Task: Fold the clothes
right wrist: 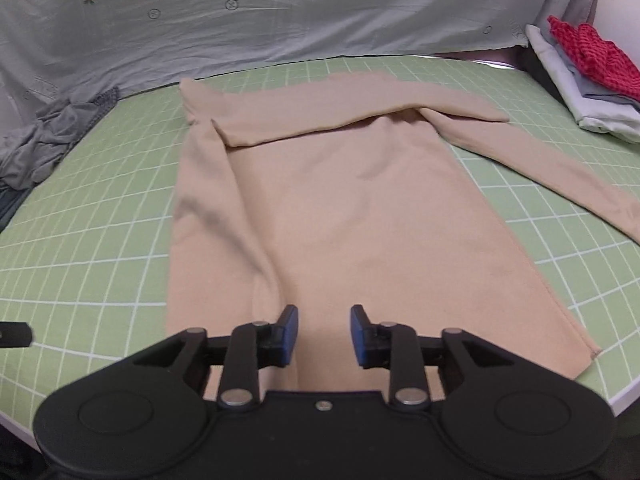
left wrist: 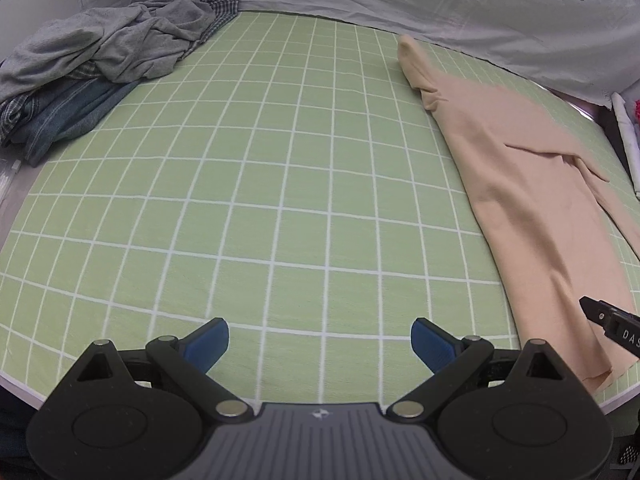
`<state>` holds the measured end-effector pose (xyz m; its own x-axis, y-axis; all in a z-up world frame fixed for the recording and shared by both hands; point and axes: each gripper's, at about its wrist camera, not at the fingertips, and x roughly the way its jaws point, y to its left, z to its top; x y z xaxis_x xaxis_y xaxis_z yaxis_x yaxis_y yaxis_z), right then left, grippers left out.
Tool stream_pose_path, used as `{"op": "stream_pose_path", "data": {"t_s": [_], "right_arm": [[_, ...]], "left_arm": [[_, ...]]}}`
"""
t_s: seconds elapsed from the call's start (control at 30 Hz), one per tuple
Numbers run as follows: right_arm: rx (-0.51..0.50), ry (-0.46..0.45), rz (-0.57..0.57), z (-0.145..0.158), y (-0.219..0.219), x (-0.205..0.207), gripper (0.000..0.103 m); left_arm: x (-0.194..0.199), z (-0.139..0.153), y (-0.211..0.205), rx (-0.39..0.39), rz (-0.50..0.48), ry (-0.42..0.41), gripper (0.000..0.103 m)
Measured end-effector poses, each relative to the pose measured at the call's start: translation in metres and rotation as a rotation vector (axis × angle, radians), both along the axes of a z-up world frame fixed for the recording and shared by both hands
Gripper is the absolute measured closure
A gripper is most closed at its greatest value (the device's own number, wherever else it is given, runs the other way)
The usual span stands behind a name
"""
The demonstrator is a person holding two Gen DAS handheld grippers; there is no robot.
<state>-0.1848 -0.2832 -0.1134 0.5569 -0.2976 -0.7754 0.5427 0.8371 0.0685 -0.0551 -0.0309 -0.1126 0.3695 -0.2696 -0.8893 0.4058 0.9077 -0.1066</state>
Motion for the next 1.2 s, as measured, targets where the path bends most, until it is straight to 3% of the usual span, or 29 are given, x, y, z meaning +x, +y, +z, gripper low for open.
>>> {"op": "stream_pose_path", "data": {"t_s": [0.13, 0.4, 0.5, 0.8, 1.2], "right_arm": [[-0.041, 0.069, 0.06, -0.009, -0.002, 0.006, 0.069], [-0.07, 0.028, 0.109, 0.02, -0.049, -0.009, 0.064], [-0.084, 0.017, 0.086, 0.024, -0.079, -0.015, 0.058], [-0.073, 0.001, -0.042, 0.019, -0.179, -0.022, 0.057], [-0.008, -0.045, -0.2, -0.005, -0.301, 0.05, 0.056]], "left_arm": [[-0.003, 0.001, -0.02, 0.009, 0.018, 0.008, 0.006], [-0.001, 0.002, -0.083, -0.009, 0.061, 0.014, 0.006], [0.002, 0.002, -0.109, -0.004, 0.066, 0.001, 0.006], [0.037, -0.012, -0.153, 0.073, 0.151, -0.013, 0.006], [0.137, -0.032, -0.218, 0.105, 0.122, -0.08, 0.006]]}}
